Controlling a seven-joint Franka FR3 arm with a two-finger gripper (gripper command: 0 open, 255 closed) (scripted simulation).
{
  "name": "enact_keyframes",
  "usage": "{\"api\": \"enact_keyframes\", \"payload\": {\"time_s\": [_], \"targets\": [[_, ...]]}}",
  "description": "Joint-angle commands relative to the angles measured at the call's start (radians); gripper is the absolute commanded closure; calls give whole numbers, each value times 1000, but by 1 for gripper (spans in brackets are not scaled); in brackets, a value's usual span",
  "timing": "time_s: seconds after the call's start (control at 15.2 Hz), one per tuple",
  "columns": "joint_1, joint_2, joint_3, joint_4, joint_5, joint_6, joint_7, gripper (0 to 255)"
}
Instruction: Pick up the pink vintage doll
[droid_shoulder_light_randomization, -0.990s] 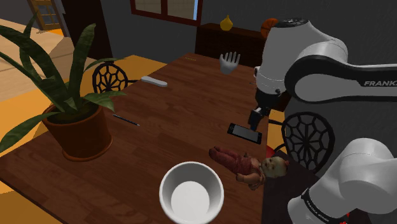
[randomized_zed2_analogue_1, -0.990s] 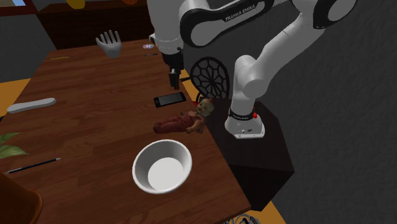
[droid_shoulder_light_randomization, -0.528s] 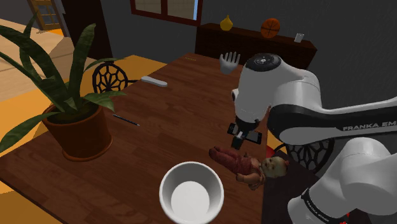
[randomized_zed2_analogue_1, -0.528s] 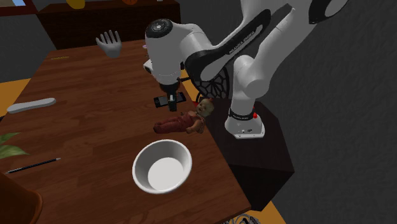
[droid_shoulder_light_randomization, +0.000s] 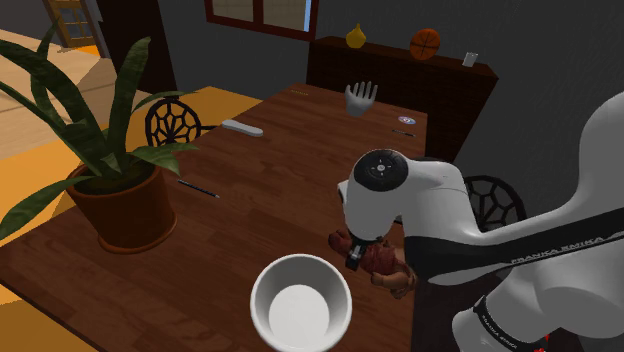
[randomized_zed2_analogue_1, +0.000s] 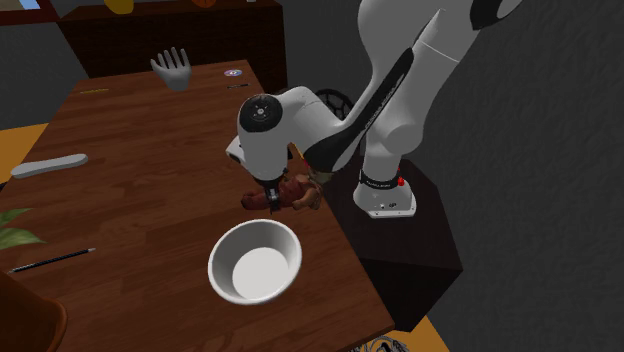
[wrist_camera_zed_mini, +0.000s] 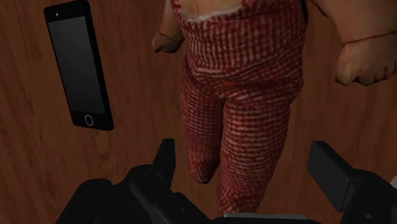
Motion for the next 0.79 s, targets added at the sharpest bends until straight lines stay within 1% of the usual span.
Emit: {"api": "enact_keyframes", "payload": {"time_s": [0.0,0.2,0.33,0.4,0.73], "targets": [[-10,29,14,-6,-19,30,24,0],[-27,68,30,-18,-49,73,59,0],[-31,76,33,-21,-55,81,66,0],[-28,71,32,-24,-52,80,64,255],[-29,72,32,-24,-53,81,65,255]]}}
